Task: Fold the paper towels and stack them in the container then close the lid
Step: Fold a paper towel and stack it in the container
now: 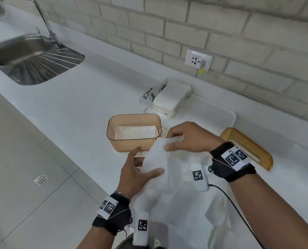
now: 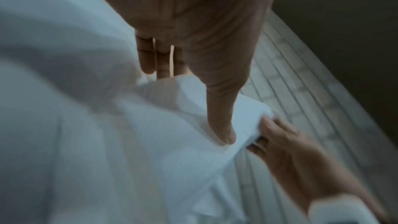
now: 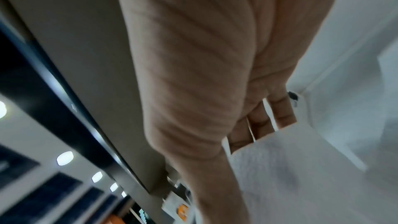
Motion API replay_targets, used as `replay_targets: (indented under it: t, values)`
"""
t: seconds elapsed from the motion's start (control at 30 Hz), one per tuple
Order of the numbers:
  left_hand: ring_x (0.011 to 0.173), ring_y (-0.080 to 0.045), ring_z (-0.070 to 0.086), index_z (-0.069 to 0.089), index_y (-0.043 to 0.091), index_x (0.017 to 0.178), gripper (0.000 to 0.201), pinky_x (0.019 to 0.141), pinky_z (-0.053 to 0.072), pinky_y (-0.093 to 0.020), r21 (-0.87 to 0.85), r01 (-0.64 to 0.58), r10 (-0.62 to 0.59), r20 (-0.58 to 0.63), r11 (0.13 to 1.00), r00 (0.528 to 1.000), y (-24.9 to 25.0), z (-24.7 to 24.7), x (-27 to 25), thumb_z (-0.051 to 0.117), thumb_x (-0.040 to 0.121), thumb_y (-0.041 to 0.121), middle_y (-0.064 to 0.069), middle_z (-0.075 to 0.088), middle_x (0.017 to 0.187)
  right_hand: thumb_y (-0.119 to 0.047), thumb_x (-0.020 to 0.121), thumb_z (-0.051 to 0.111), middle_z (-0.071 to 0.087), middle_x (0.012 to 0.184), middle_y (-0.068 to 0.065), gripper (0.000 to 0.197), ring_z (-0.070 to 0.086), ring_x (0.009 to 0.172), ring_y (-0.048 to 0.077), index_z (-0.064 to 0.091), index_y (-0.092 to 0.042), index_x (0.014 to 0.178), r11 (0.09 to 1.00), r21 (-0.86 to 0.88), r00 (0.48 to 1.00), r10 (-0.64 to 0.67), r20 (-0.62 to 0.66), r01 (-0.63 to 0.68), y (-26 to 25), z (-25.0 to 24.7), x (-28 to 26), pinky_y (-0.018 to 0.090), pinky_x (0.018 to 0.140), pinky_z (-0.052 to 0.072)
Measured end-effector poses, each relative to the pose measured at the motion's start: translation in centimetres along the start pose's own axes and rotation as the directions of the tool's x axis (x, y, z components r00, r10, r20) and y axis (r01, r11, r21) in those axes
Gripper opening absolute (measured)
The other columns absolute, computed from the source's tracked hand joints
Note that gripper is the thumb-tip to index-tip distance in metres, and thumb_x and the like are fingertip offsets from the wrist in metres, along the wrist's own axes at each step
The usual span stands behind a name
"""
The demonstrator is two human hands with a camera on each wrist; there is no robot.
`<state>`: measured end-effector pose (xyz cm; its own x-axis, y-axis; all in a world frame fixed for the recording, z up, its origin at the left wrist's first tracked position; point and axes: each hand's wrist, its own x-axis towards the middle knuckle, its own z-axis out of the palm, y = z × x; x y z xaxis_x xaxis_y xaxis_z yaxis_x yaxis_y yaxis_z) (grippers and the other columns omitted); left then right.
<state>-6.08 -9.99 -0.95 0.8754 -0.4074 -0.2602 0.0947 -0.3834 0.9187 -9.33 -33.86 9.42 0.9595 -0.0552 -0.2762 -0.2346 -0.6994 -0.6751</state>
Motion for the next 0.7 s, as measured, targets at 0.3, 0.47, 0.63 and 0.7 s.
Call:
replay_targets:
  t: [0.3, 0.47, 0.63, 0.7]
  values:
    - [0.111, -0.031, 0.070, 0.063, 0.009, 0.133, 0.090, 0.102, 0.053, -0.052, -0.805, 0.156, 0.065, 0.235, 0.573, 0.970, 1.4, -0.6, -1.6, 0.100, 0.059, 0.043, -0.013, 0.074, 0.123, -0.024, 0.089, 0.082, 0.082, 0.096, 0.010, 0.019, 0.079, 0.088, 0.024, 0.075, -0.014, 0.103, 0.773, 0.619, 0.953, 0.068, -0.296, 0.137, 0.2, -1.1, -3.8, 0.037, 0.085, 0.060]
    - [0.114, -0.042, 0.072, 0.071, 0.004, 0.126, 0.045, 0.094, 0.059, -0.055, -0.696, 0.168, -0.054, 0.182, 0.698, 0.982, 3.5, 0.4, -2.7, 0.085, 0.084, 0.010, -0.022, 0.072, 0.128, -0.025, 0.090, 0.081, 0.081, 0.094, 0.011, 0.032, 0.071, 0.074, 0.017, 0.068, -0.012, 0.116, 0.732, 0.681, 0.959, 0.209, -0.190, -0.024, 1.8, 0.4, -4.3, 0.031, 0.066, 0.053]
    - [0.107, -0.029, 0.076, 0.072, 0.014, 0.124, 0.032, 0.092, 0.061, -0.049, -0.554, 0.085, -0.058, 0.066, 0.828, 0.996, 4.8, 0.2, -2.4, 0.077, 0.092, 0.016, -0.008, 0.078, 0.119, -0.009, 0.097, 0.072, 0.081, 0.099, 0.017, 0.029, 0.076, 0.078, 0.027, 0.070, -0.015, 0.125, 0.701, 0.710, 0.987, 0.153, -0.057, -0.067, 2.5, 0.8, -6.3, 0.029, 0.059, 0.059]
    - [0.110, -0.032, 0.075, 0.070, 0.015, 0.128, 0.034, 0.095, 0.059, -0.049, -0.582, 0.122, -0.079, 0.099, 0.804, 0.992, 4.9, -0.1, -2.1, 0.075, 0.095, 0.018, -0.011, 0.077, 0.121, -0.008, 0.096, 0.071, 0.081, 0.099, 0.016, 0.028, 0.076, 0.077, 0.024, 0.071, -0.014, 0.123, 0.717, 0.695, 0.989, 0.139, -0.055, -0.062, 2.7, 0.7, -6.8, 0.028, 0.059, 0.059]
